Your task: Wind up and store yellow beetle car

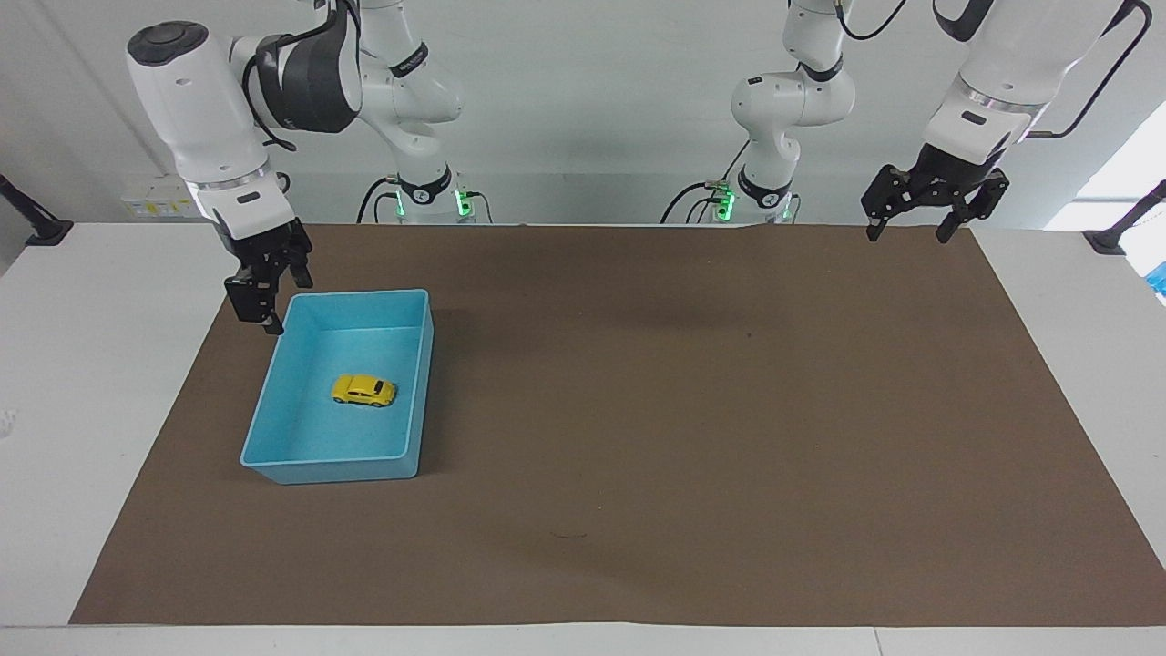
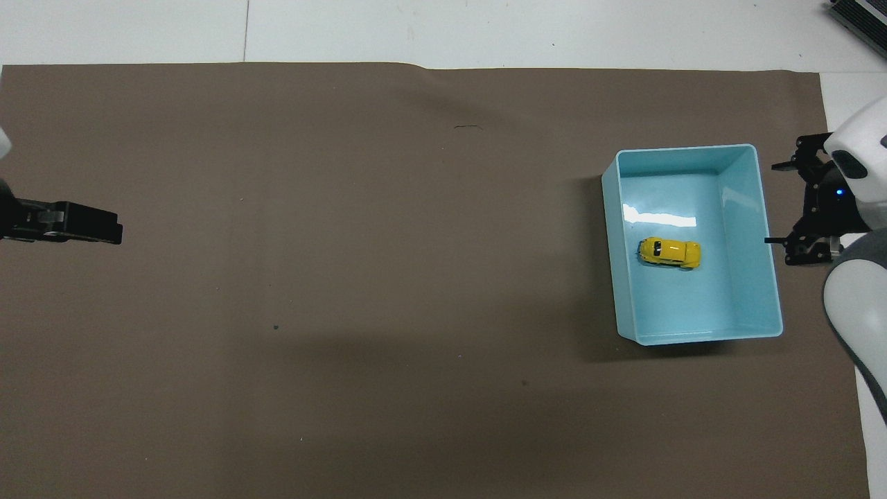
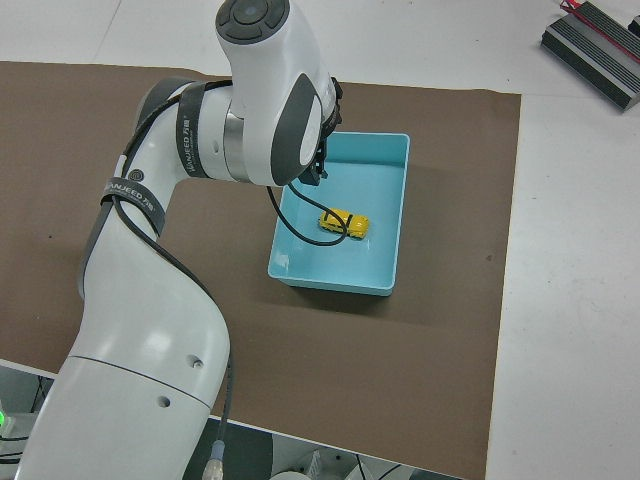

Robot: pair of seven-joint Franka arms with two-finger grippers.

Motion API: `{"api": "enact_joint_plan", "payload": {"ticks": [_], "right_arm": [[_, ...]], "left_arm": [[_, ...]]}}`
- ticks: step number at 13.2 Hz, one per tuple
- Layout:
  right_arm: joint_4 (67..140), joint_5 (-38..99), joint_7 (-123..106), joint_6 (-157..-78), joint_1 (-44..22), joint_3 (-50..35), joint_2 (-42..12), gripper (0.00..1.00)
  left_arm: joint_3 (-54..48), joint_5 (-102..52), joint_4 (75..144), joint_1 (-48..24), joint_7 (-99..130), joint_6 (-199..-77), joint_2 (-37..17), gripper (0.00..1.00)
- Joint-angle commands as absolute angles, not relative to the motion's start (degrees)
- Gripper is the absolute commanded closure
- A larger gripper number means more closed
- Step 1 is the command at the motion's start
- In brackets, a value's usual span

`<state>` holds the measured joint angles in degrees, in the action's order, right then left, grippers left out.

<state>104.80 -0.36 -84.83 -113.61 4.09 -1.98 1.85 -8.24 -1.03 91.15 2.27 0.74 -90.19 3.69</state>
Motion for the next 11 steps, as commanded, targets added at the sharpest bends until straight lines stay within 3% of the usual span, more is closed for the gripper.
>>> {"api": "enact_joint_plan", "payload": {"ticks": [1, 11], "right_arm": [[103.0, 0.5, -77.4, -110.8, 2.8, -1.8, 1.8, 0.00], [99.2, 0.7, -50.1, -104.1, 0.9, -1.1, 2.0, 0.00]], "left_arm": [[-8.3, -1.7, 91.2, 2.7, 0.4, -89.3, 4.4, 0.00], [-8.3, -1.7, 91.2, 2.7, 0.4, -89.3, 4.4, 0.00]]}}
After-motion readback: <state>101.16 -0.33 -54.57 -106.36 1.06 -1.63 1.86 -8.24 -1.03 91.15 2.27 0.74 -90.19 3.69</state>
